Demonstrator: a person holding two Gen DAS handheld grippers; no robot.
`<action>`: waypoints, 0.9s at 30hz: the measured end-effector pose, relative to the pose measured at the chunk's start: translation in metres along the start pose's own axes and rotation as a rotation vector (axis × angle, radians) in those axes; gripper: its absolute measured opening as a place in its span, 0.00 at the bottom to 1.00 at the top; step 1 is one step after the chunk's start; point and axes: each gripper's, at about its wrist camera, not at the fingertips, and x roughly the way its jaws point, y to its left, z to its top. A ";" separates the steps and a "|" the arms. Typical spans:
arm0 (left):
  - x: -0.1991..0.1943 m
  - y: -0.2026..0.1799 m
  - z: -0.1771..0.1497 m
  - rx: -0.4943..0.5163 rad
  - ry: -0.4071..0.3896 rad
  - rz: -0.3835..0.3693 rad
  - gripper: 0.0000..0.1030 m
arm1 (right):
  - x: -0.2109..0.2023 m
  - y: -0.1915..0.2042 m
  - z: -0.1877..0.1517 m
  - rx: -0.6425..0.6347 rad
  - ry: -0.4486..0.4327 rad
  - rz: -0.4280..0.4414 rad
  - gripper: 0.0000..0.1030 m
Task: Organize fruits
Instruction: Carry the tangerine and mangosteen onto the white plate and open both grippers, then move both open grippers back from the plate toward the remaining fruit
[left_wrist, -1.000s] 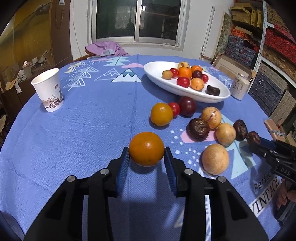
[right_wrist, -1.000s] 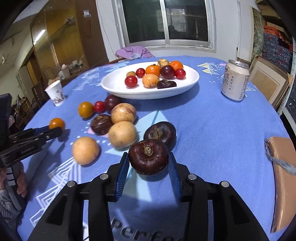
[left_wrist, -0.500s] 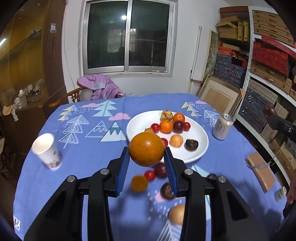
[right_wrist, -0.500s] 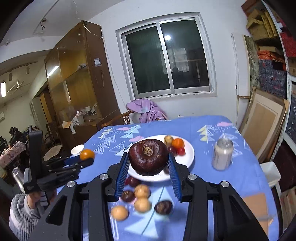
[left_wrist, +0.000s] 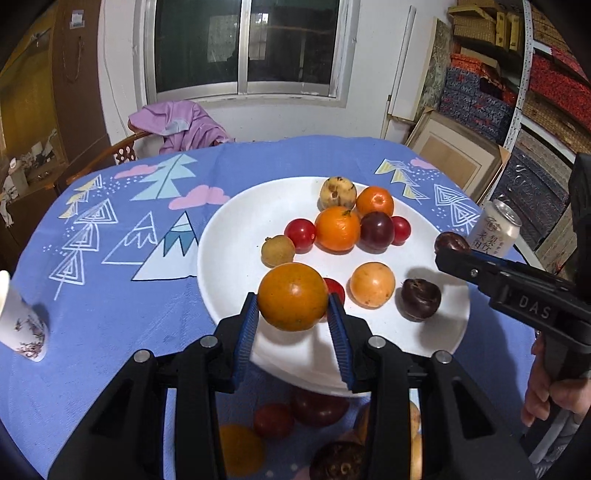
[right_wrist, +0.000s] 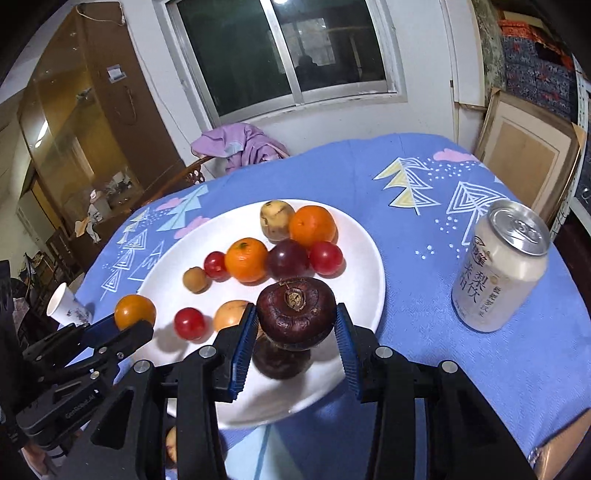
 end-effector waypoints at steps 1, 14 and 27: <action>0.005 0.001 0.000 -0.002 0.006 -0.003 0.37 | 0.005 0.000 0.001 -0.002 0.003 -0.004 0.42; 0.015 0.002 -0.002 0.019 -0.020 -0.012 0.74 | 0.021 0.001 0.000 0.012 0.030 -0.012 0.43; -0.093 0.057 -0.026 -0.169 -0.151 0.019 0.96 | -0.130 0.020 -0.035 -0.009 -0.218 0.091 0.82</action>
